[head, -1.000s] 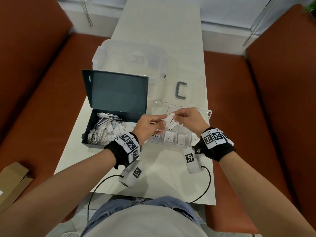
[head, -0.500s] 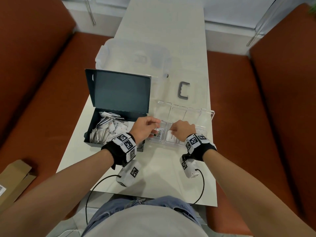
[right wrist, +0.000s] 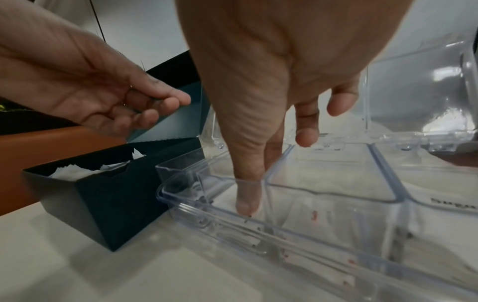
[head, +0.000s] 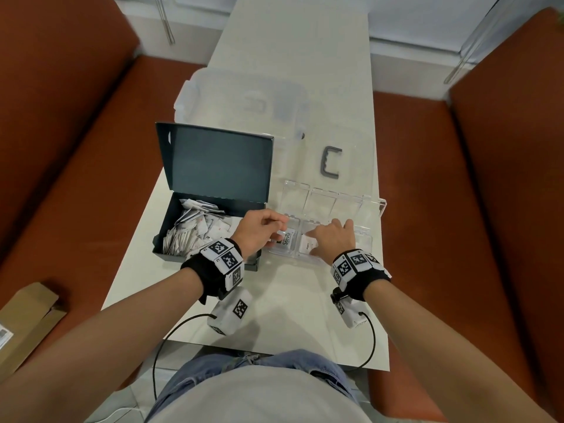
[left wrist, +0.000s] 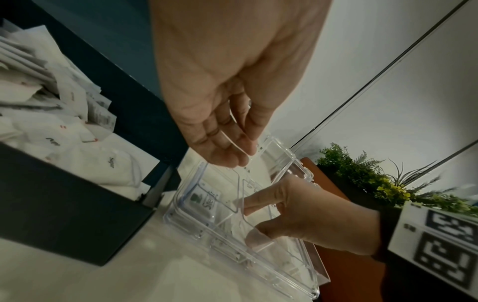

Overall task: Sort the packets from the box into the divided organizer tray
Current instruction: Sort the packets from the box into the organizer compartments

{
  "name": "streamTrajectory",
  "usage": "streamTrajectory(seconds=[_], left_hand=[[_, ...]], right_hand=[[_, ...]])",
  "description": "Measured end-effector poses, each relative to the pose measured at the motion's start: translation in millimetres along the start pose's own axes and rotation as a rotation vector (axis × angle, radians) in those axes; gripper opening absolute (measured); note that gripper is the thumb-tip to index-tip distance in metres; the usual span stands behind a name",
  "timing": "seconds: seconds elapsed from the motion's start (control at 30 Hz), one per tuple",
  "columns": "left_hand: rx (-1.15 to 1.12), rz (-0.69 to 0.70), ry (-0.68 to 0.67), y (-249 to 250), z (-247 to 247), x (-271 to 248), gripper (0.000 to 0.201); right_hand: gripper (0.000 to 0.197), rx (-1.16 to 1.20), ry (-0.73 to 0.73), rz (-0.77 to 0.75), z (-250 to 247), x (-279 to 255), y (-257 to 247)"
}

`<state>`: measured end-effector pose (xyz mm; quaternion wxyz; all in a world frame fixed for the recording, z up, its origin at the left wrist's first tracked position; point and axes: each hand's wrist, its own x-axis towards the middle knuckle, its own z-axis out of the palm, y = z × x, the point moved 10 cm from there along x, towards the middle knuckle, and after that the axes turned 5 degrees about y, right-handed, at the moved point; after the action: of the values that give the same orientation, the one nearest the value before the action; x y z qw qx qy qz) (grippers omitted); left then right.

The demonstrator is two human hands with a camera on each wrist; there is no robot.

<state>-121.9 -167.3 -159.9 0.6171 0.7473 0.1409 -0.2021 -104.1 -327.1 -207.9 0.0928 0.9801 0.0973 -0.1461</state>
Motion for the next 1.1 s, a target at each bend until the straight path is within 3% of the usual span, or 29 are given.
streamTrajectory(seconds=[0.3, 0.5, 0.67, 0.77, 0.97, 1.1], left_hand=[[0.008, 0.015, -0.004, 1.9, -6.8, -2.8, 0.019], [0.002, 0.016, -0.001, 0.7, -16.8, -4.5, 0.020], [0.013, 0.010, 0.033, -1.3, -38.4, -1.8, 0.020], [0.025, -0.005, 0.018, -2.0, -55.2, 1.2, 0.019], [0.258, 0.017, 0.003, 1.7, -111.8, 17.9, 0.016], [0.596, 0.082, 0.011, -6.3, -140.7, 32.5, 0.016]], right_hand=[[0.041, -0.008, 0.003, -0.004, -0.7, -2.0, -5.4], [0.050, 0.028, -0.024, -0.009, -10.7, -1.6, -4.5], [0.040, 0.085, 0.048, -0.010, -46.0, -7.7, 1.8], [0.031, 0.237, 0.133, -0.014, -81.9, -9.4, 1.4], [0.024, 0.609, 0.158, -0.126, -128.9, 7.3, -42.9], [0.023, 0.677, -0.018, -0.249, -115.9, 25.5, -106.7]])
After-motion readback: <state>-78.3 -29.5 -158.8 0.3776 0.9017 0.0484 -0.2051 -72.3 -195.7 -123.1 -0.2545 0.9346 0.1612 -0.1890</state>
